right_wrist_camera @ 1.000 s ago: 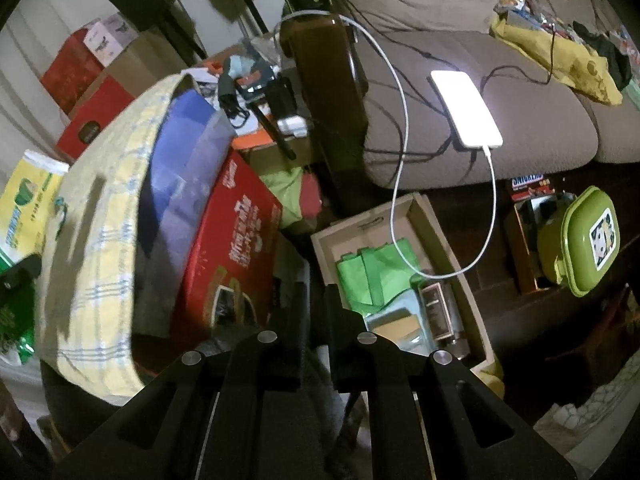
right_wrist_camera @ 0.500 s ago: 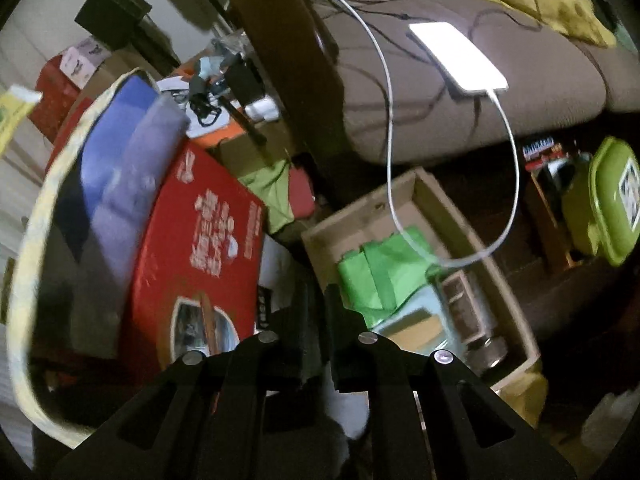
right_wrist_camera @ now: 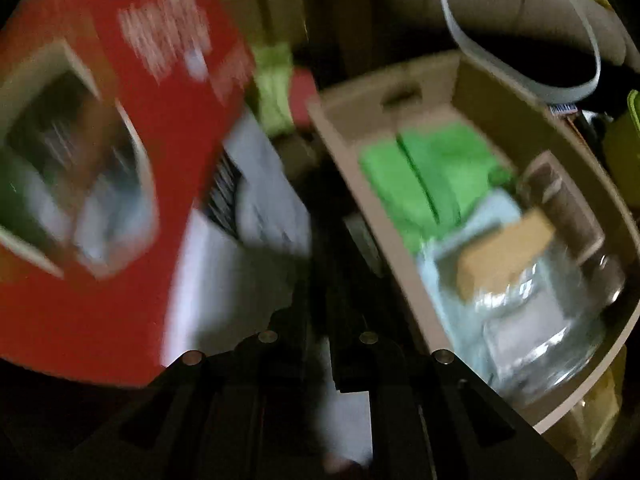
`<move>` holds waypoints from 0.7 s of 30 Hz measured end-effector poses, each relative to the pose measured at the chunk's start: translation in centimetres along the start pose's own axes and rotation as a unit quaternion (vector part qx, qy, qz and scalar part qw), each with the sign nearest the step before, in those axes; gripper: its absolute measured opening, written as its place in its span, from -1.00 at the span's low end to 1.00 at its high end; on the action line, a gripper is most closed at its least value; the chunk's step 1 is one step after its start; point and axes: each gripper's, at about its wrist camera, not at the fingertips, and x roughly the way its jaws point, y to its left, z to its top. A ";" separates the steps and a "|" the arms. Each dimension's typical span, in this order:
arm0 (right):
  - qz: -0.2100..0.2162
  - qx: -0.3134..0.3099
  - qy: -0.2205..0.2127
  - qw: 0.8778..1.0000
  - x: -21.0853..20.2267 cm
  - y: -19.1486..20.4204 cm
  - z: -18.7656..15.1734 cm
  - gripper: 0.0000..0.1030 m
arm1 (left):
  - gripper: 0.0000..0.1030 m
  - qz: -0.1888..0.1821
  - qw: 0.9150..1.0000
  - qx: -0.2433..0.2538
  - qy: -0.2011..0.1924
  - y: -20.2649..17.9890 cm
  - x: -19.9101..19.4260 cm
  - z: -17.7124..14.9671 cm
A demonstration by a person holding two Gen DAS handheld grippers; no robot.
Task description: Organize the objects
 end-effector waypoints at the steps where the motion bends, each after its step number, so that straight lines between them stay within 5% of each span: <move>1: -0.015 -0.016 0.007 1.000 1.0 0.2 -0.7 -0.81 | -0.90 0.003 1.000 -0.003 -0.005 0.3 0.0 0.0; 5: -0.070 -0.119 0.043 0.989 7.8 1.6 -3.1 -0.81 | -0.90 -0.002 1.000 -0.018 -0.023 1.4 0.4 0.6; 8: -0.108 -0.189 0.052 0.975 12.4 2.7 -4.3 -0.59 | -0.90 0.000 1.000 -0.020 -0.012 1.9 1.6 0.9; 11: -0.146 -0.195 0.051 0.968 15.1 1.5 -4.9 -0.33 | -0.90 0.000 1.000 -0.025 -0.005 2.4 2.4 0.7; 16: -0.171 -0.275 0.042 0.945 17.4 0.0 -6.2 -0.56 | -0.90 -0.020 0.999 -0.035 0.012 2.5 3.9 0.3; 19: -0.200 -0.177 0.039 0.963 16.6 -5.8 -3.1 -1.00 | -0.90 -0.025 0.999 -0.022 0.017 1.6 4.6 0.1; 20: -0.218 -0.130 0.042 0.966 16.0 -8.7 -1.6 -0.98 | -0.90 -0.028 0.999 -0.023 0.018 1.5 4.8 0.1; 21: -0.232 -0.123 0.047 0.964 15.8 -9.8 -1.0 -0.75 | -0.90 -0.033 0.999 -0.024 0.019 1.3 4.9 0.0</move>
